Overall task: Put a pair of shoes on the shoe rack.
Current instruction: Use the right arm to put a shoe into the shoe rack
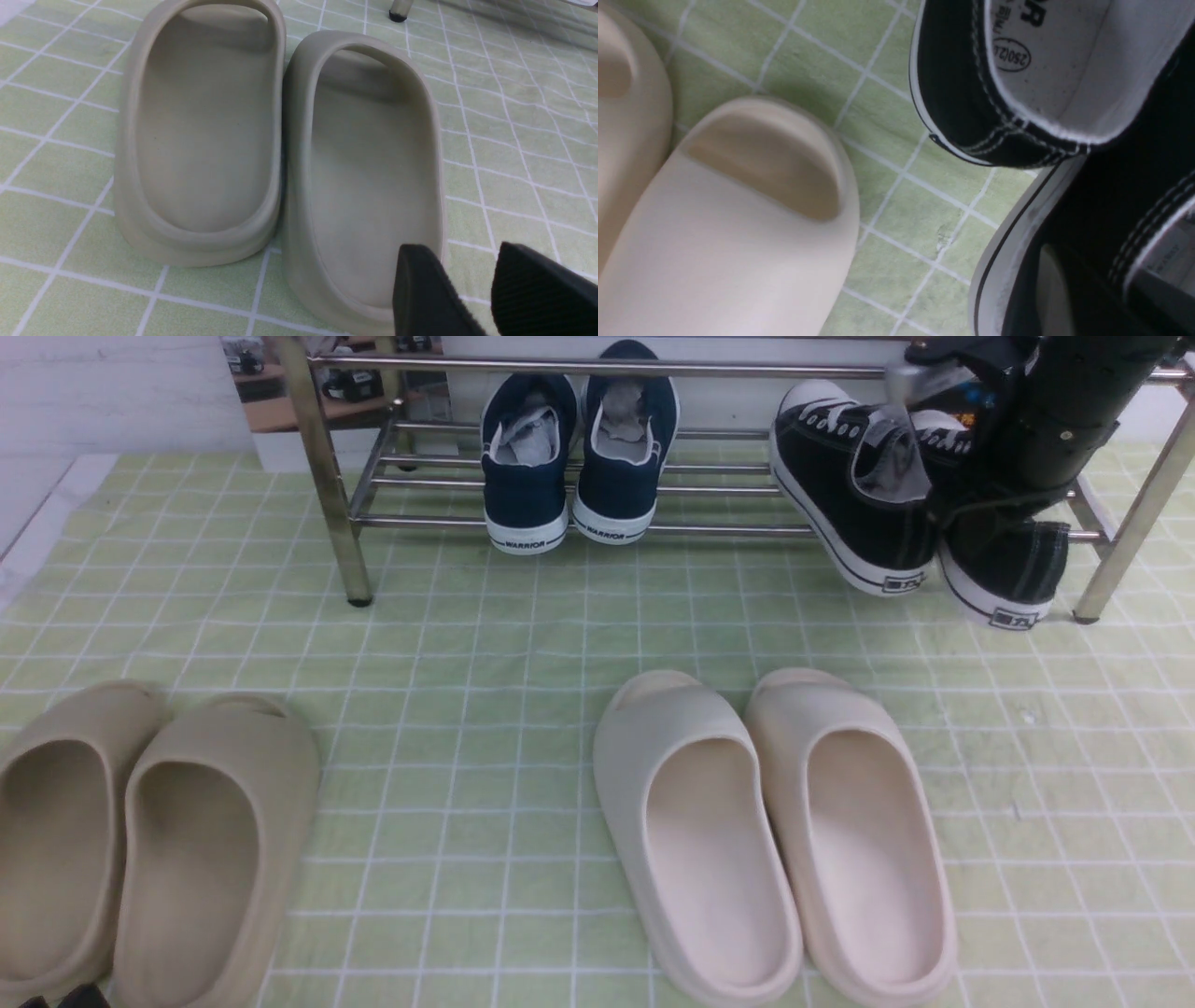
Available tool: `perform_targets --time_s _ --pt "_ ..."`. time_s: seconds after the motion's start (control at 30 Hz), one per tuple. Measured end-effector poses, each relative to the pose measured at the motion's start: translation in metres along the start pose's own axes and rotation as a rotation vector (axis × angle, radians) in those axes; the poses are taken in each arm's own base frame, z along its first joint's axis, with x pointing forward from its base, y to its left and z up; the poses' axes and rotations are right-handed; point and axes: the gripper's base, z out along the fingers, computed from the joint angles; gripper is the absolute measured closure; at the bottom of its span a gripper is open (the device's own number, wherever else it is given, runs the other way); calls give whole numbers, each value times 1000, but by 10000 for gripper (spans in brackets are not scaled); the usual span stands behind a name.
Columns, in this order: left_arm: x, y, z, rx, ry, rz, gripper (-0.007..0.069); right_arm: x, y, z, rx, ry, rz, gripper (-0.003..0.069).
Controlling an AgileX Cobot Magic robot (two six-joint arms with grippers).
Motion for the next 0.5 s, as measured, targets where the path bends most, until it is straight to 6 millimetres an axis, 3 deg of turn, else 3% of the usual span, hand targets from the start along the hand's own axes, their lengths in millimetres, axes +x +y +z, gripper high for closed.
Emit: perform_targets --time_s 0.27,0.5 --pt "0 0 0 0 0 0 386 0 -10 -2 105 8 -45 641" --pt "0 0 0 0 0 0 386 -10 -15 14 148 -64 -68 641"
